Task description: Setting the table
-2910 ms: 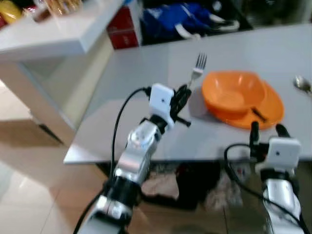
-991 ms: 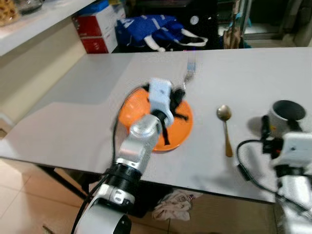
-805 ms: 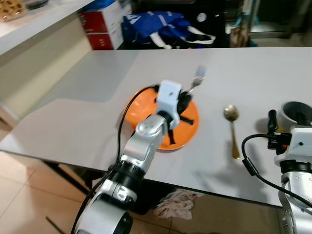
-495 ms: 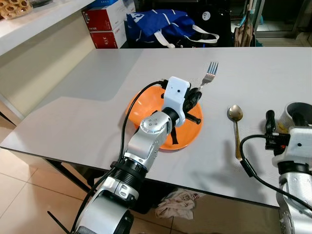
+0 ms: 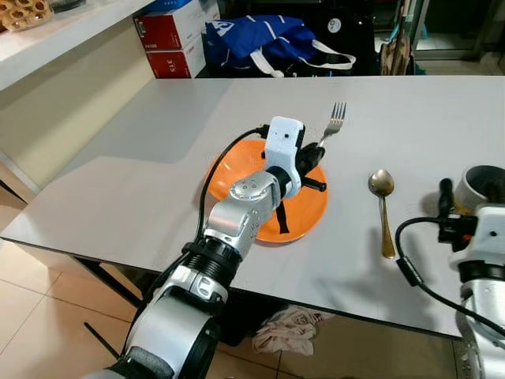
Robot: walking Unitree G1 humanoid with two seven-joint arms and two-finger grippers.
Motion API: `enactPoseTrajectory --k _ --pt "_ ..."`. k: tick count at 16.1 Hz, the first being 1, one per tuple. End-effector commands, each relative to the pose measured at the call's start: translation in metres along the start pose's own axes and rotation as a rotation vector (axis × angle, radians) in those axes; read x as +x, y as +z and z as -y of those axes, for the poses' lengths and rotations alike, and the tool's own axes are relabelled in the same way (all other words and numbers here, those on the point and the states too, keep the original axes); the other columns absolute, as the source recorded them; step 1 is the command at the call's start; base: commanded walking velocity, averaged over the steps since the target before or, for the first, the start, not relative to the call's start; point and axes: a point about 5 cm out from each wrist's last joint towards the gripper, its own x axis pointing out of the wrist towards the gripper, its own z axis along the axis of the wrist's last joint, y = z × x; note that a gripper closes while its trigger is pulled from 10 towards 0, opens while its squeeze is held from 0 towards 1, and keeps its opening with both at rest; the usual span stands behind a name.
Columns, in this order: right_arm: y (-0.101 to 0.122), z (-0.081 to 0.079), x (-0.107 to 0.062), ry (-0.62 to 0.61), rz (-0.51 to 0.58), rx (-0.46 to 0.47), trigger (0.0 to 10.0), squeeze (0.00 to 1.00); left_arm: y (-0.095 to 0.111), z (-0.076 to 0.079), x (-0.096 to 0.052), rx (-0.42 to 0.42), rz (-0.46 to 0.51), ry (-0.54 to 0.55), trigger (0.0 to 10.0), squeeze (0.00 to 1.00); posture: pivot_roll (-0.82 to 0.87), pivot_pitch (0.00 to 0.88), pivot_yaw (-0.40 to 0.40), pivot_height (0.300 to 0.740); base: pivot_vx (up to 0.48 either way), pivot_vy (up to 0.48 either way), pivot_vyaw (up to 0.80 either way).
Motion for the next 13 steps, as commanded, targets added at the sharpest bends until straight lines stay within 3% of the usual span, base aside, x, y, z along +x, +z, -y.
enactPoseTrajectory --k 1,4,6,7,9,13 --pt "0.006 -0.001 0.002 -0.004 0.017 0.012 10.0 0.0 0.029 0.113 0.027 -0.074 0.114 -0.293 0.0 0.0 -0.22 0.0 0.184 0.74 0.0 0.0 0.0" --pt "0.005 -0.013 -0.001 -0.016 0.018 0.047 10.0 0.0 0.053 0.098 0.01 0.074 0.346 -0.349 0.0 0.0 -0.2 0.0 0.191 0.74 0.0 -0.354 0.0" --pt "0.006 -0.021 -0.005 -0.014 0.022 0.076 10.0 0.0 0.057 0.082 -0.005 0.138 0.425 -0.353 0.0 0.0 -0.19 0.0 0.193 0.74 0.0 -0.48 0.0" --pt "0.005 -0.03 -0.008 0.002 0.016 0.099 10.0 0.0 0.049 0.068 -0.017 0.144 0.428 -0.349 0.0 0.0 -0.18 0.0 0.193 0.74 0.0 -0.48 0.0" --pt "0.003 -0.037 -0.01 0.021 0.004 0.112 10.0 0.0 0.038 0.059 -0.025 0.173 0.412 -0.339 0.0 0.0 -0.17 0.0 0.187 0.74 0.0 -0.48 0.0" --pt "0.002 -0.04 -0.008 0.03 0.004 0.113 10.0 0.0 0.035 0.047 -0.027 0.203 0.402 -0.284 0.0 0.0 -0.16 0.0 0.184 0.74 0.0 -0.317 0.0"
